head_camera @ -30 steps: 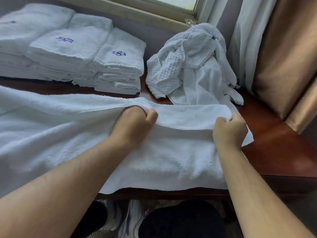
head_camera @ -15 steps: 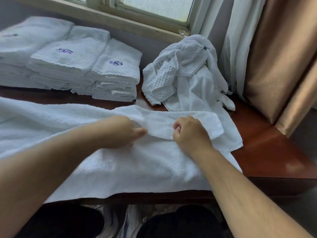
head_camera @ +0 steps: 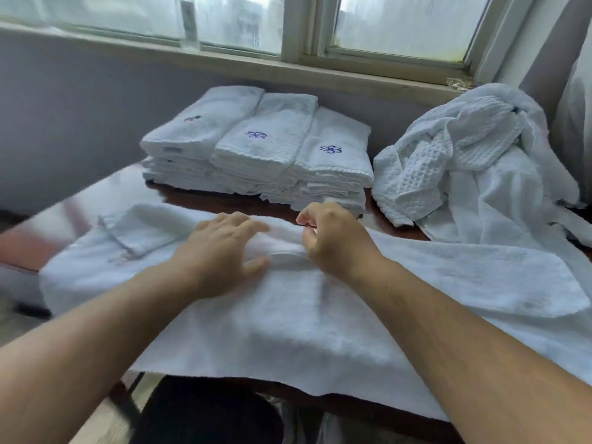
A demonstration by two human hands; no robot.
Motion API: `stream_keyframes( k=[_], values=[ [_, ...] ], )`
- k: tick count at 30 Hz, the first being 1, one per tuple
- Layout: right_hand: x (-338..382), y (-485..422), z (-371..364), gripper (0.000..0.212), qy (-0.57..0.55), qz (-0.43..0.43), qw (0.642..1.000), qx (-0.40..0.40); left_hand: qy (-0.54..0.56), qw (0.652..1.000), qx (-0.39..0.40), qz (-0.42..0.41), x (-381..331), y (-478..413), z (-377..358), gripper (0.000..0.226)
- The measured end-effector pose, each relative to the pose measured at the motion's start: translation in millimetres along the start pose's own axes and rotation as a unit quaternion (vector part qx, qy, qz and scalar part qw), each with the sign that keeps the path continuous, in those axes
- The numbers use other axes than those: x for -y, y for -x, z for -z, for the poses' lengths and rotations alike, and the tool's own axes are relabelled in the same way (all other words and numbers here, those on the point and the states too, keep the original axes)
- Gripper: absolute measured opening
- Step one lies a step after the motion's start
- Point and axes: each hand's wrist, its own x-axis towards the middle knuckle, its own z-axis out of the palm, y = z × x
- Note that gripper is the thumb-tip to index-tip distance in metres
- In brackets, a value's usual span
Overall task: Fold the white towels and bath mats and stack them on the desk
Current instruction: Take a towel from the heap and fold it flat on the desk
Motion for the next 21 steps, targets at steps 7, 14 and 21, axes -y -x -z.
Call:
stream_keyframes(
  k=[7,14,21],
  values=[
    [64.1,-31.4,-51.3,0.017,-0.072,0.108,0.989,0.076,0.003,0.992,-0.049,0.118,89.1,45.0,26.2,0.067],
    [53.4,-32.5,-72.5,0.013,-0.063,0.139,0.988,0.04,0.07,0.967,-0.116,0.217,120.5,51.6,17.8,0.061],
    [45.9,-27.1,-68.6,0.007,-0.012,0.115,0.992,-0.048,0.084,0.97,-0.127,0.192,127.5,27.3,14.8,0.035]
  ],
)
